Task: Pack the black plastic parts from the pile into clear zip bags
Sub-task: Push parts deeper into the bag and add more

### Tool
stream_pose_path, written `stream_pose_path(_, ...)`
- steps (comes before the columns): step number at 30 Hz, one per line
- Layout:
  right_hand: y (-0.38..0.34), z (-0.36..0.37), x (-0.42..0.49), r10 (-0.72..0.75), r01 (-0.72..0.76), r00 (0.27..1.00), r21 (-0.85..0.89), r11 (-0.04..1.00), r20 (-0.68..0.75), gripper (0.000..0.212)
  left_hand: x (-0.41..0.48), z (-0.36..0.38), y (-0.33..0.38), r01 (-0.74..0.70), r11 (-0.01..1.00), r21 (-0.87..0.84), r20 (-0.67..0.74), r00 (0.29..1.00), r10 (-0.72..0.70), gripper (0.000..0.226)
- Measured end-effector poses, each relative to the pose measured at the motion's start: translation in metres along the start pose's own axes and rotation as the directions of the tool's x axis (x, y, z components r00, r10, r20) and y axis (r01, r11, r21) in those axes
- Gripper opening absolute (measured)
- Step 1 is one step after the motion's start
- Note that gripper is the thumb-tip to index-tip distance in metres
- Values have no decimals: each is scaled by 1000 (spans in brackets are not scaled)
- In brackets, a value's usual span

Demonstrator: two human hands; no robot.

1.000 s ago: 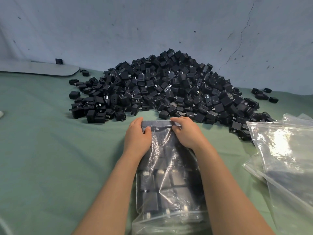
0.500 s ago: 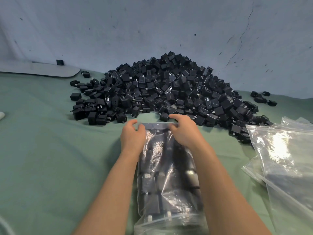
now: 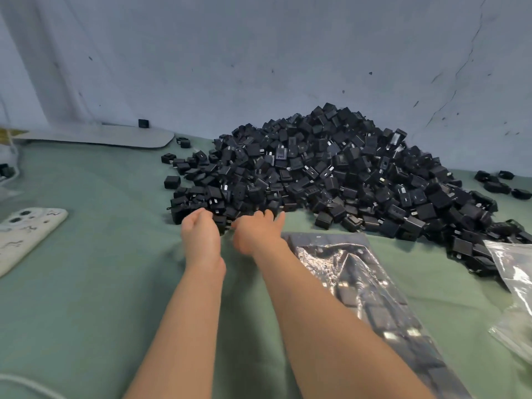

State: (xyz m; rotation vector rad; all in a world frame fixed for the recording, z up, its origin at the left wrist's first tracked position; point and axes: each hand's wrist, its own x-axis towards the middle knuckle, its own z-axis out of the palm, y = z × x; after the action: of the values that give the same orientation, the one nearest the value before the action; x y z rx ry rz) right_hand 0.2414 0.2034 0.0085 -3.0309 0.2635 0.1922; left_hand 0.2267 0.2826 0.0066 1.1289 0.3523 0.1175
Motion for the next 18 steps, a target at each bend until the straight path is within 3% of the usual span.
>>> stream_pose_path(6,3,2,3,103,-99,992,61,993,-77,36,1,1,-7,22,999,26,17,1000,-22,11)
stream_pose_path(10,9,-29,-14,49,34,977,384,923,-206,32,-8,4,-8,56,997,50,60,996,-59,13)
stream_pose_path(14,38,-63,-62,-120,226,971,626,746,-208,20,-31,7,1,126,992,6,327,937,-121,15)
stream_pose_path(18,76,-71,-114,-176,220,975,685,694,-135,15,-59,6,6,-20,985,171,558,826,-80,14)
